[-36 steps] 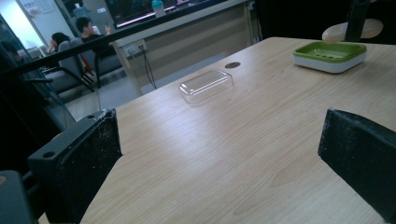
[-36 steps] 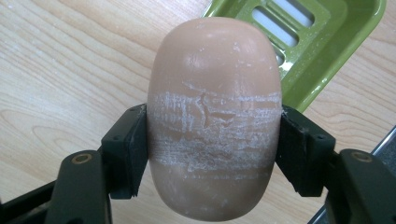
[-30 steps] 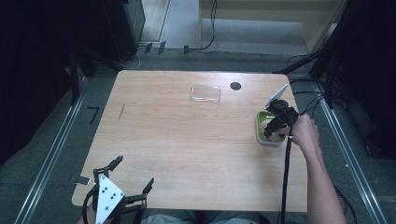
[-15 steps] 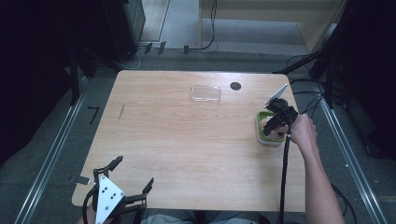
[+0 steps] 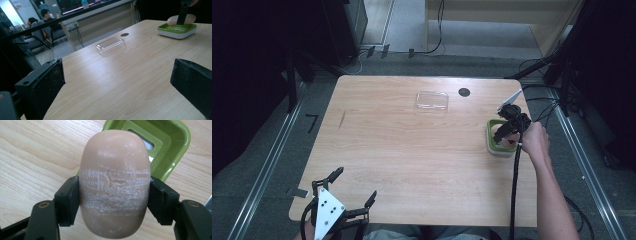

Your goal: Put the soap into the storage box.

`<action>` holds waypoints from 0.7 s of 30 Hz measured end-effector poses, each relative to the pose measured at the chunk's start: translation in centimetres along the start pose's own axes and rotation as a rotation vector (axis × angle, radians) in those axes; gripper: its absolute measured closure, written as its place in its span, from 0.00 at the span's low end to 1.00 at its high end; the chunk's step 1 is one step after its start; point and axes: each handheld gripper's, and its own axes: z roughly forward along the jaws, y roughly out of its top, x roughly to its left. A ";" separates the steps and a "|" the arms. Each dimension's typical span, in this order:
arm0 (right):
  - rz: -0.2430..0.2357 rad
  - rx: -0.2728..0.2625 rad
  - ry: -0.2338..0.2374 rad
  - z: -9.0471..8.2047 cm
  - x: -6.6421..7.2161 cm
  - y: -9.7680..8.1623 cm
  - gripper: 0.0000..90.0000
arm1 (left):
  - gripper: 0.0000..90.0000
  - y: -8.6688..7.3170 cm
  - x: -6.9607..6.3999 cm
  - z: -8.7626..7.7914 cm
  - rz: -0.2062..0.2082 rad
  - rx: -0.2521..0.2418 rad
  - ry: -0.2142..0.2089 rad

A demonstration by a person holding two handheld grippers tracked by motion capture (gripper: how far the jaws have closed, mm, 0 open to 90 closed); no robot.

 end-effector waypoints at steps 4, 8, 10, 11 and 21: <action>0.009 0.002 0.002 0.2 -0.1 0.1 0.37 | 0.00 0.0 0.0 0.0 -0.001 -0.003 0.000; 0.024 -0.008 0.003 0.5 -0.4 0.2 0.37 | 0.00 0.0 0.0 0.0 -0.002 -0.004 0.000; 0.035 -0.010 0.002 0.6 -0.6 0.2 0.37 | 0.00 0.0 0.0 0.0 -0.001 -0.003 0.000; 0.037 -0.014 0.002 0.7 -0.7 0.2 0.37 | 0.00 0.0 0.0 0.0 -0.001 -0.003 0.000; 0.112 -0.034 0.008 1.5 -1.3 0.3 0.37 | 0.00 0.0 0.0 0.0 -0.002 -0.004 -0.001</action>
